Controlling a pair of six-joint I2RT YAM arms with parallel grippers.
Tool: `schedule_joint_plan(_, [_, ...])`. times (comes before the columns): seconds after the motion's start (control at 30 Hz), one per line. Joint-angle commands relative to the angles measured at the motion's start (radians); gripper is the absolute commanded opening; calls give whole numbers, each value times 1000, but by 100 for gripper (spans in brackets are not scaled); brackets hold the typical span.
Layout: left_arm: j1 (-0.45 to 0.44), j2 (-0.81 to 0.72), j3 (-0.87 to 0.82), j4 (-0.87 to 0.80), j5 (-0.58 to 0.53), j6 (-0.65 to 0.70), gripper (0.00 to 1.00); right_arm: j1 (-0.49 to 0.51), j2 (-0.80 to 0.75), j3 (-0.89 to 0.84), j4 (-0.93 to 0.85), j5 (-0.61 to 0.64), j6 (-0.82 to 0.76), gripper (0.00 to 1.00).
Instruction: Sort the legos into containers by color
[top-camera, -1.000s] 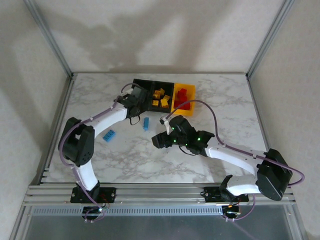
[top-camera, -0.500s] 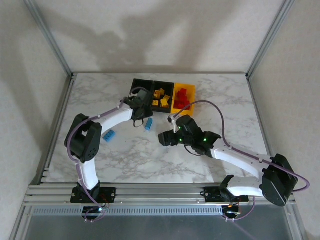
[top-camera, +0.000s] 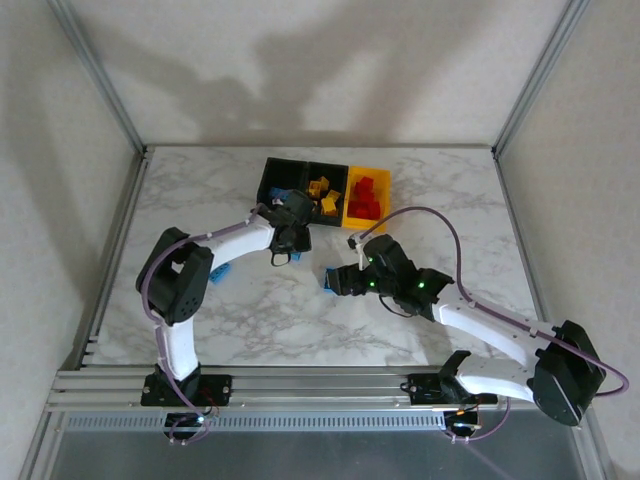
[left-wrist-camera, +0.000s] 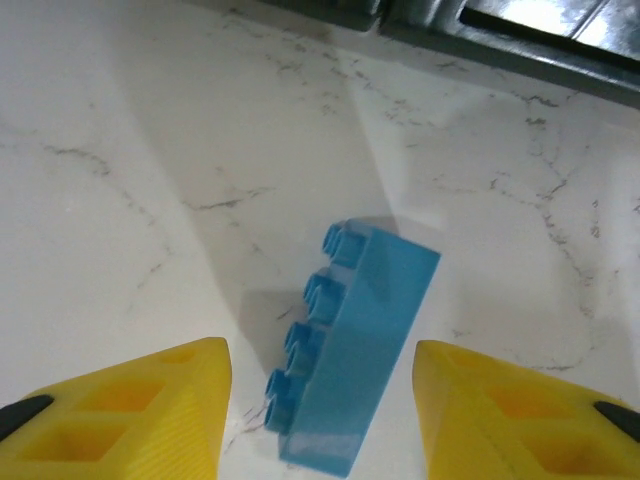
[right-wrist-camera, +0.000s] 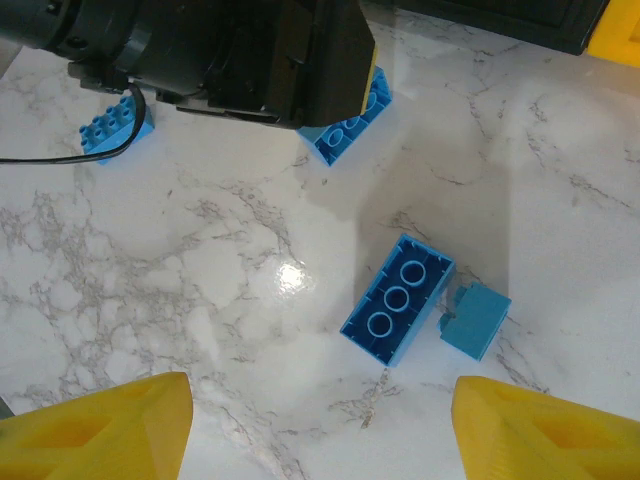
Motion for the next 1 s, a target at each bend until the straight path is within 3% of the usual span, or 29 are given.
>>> schedule_joint_plan(0.0, [-13,44,42,-26,21,41,49,-6,-20,-15,-10,1,16,69])
schedule_joint_plan(0.43, [-20,56,74,-55,-6,46,25,-13,-14,-14,-12,3,8,69])
schedule_joint_plan(0.73, [26,-19,132,-91,-46,67,23,-16,20,4,35,-30,10,69])
schedule_joint_plan(0.97, [95,11,244,-94,-49,78,23,-17,103,79,71,-26,15,69])
